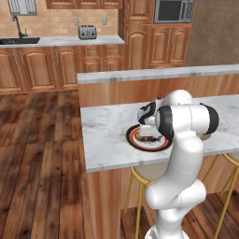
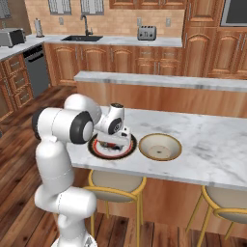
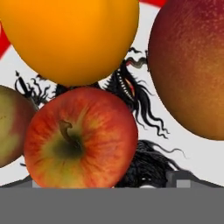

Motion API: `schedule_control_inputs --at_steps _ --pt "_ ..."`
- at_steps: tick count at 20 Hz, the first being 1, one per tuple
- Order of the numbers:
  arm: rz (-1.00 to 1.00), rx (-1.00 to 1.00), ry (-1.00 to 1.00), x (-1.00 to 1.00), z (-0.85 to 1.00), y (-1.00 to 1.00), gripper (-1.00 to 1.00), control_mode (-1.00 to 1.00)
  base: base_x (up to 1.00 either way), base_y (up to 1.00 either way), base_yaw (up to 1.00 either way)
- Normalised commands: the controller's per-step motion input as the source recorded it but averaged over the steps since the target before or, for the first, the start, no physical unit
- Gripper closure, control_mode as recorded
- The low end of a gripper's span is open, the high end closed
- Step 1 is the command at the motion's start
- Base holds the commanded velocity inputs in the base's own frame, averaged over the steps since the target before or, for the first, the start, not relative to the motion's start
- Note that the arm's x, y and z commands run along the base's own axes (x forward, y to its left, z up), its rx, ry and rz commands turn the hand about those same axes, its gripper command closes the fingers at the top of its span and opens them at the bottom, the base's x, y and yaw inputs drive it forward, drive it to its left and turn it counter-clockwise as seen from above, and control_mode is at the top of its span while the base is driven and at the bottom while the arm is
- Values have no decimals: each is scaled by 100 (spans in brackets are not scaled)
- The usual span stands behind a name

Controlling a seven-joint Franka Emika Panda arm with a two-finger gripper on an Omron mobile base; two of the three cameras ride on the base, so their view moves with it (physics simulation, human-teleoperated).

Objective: Take the fruits from the plate on the dining counter and place two fruits in each bowl.

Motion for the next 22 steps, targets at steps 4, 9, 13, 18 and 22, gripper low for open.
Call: schedule_control_inputs --at_steps 4,9,13,18,22 --pt "0 0 1 2 0 2 -100 -100 0 0 0" --pt "0 0 0 0 1 15 -100 -100 0 0 0" --pt "1 0 0 1 1 22 -100 -100 0 0 0" --pt "1 0 0 30 1 1 -100 -100 0 0 0" --pt "0 0 0 33 0 0 -100 -100 0 0 0"
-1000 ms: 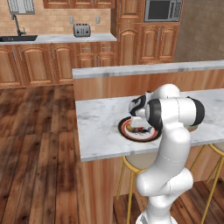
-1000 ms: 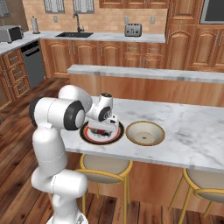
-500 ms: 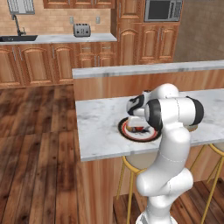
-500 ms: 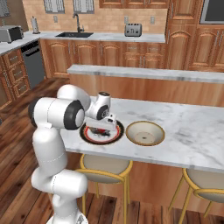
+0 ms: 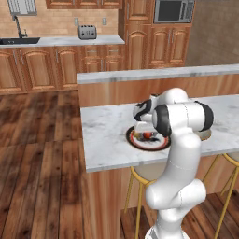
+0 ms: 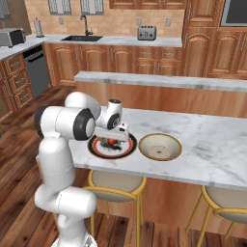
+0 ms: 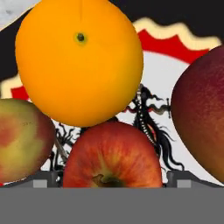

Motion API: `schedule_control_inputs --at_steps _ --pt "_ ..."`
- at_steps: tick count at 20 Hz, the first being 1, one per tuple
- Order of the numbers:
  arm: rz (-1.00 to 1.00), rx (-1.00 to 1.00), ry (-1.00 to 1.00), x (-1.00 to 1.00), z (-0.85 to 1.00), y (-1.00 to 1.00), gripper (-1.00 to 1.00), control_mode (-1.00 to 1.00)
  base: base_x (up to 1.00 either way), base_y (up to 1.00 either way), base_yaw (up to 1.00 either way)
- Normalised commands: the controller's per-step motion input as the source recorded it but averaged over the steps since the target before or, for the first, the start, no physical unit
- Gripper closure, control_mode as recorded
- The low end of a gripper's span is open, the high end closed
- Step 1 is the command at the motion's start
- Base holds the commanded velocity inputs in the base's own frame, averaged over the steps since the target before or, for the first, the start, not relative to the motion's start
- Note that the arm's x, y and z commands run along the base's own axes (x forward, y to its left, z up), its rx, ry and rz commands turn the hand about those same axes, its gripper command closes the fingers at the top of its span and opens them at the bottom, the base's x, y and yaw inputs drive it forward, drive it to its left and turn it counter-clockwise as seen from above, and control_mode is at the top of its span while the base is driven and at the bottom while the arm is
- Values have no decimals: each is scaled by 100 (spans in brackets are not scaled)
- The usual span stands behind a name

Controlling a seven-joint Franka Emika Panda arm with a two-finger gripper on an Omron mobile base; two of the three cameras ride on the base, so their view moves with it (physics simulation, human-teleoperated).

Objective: Take the fruits from the plate on the dining counter and place two fruits in each bowl.

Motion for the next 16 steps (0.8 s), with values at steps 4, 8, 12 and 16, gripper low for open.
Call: schedule_control_inputs --at_steps 4,8,12,16 --pt "0 0 0 10 -1 0 100 -100 0 0 0" --pt "0 0 0 0 0 -5 100 -100 0 0 0" --pt "0 0 0 -53 5 -47 100 -100 0 0 0" --pt "0 1 0 -95 10 -97 100 -100 0 0 0"
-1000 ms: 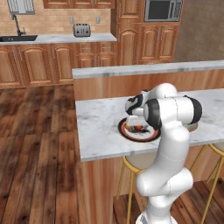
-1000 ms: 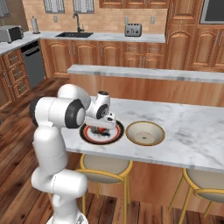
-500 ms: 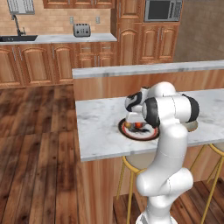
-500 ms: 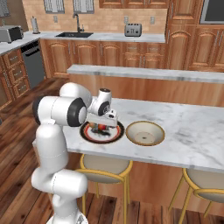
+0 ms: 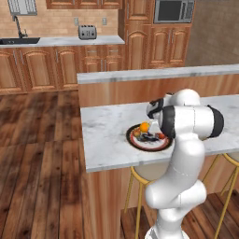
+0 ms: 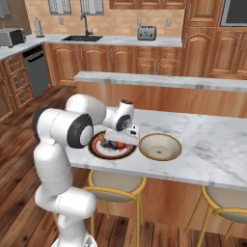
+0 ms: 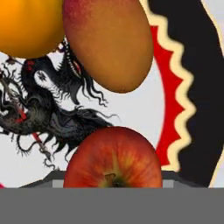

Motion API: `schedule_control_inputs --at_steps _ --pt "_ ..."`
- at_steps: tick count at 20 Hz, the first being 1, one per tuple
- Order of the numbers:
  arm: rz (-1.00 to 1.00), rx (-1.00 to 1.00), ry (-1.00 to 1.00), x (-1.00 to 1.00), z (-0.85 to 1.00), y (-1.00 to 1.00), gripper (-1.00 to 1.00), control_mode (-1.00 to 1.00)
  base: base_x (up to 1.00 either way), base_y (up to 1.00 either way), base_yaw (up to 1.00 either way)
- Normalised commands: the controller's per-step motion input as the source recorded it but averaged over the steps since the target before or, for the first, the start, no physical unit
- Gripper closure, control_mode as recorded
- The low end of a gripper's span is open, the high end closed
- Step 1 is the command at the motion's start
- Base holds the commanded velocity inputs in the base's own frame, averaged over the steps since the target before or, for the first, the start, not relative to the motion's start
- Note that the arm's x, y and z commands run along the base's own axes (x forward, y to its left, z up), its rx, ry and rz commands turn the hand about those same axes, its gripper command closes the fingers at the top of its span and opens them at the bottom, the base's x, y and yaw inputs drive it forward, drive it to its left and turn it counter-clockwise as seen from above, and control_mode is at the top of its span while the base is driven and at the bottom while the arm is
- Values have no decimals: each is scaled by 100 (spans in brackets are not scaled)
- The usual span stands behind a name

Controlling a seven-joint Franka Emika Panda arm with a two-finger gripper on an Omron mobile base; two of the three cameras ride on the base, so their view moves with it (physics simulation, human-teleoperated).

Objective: Take the fruits from the plate on the dining counter and place two fruits in each bowl.

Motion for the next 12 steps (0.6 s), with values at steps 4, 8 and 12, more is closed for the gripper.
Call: schedule_control_inputs --at_steps 4,8,12 --pt "0 2 0 -32 9 -96 100 -100 0 0 0" --pt "0 2 0 2 43 -89 100 -100 0 0 0" --pt "0 6 10 26 43 -96 100 -100 0 0 0"
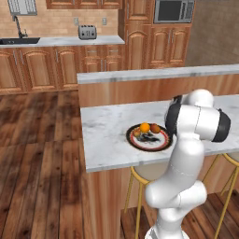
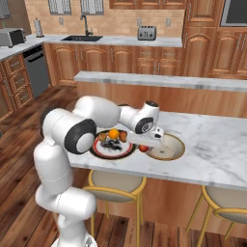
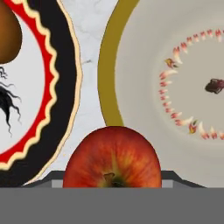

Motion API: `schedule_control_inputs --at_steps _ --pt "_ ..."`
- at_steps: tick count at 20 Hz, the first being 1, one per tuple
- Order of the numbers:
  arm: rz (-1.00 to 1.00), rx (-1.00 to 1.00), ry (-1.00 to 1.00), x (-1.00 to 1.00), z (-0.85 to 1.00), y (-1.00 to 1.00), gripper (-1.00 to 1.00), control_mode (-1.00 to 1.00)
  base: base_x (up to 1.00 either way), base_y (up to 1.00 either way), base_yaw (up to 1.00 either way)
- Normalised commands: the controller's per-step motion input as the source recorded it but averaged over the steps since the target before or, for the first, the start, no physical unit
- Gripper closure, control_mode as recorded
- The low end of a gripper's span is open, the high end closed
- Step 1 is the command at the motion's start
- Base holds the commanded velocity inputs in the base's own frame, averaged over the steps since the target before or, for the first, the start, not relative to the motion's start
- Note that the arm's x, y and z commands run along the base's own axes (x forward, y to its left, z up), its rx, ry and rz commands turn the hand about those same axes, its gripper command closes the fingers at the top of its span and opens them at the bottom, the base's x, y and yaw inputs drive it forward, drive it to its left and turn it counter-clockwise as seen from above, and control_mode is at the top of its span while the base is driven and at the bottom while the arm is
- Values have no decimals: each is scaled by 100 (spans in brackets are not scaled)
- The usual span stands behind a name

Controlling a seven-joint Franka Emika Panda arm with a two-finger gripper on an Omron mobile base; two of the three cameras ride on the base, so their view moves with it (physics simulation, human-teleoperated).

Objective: Take the fruits from the plate on the dining counter and place two fruits in each bowl.

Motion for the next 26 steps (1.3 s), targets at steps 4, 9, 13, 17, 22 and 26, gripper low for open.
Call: schedule_control_inputs --at_steps 4,9,13,17,22,26 --pt "0 5 11 10 36 -58 100 -100 0 0 0" --pt "0 3 10 26 -14 -36 100 -100 0 0 0" --pt "0 0 4 14 -55 -22 100 -100 0 0 0" --pt "0 2 1 2 -20 -5 -100 -100 0 0 0" --pt "0 0 0 0 0 -1 -100 -100 0 0 0" --pt "0 0 0 0 0 0 -100 -100 0 0 0"
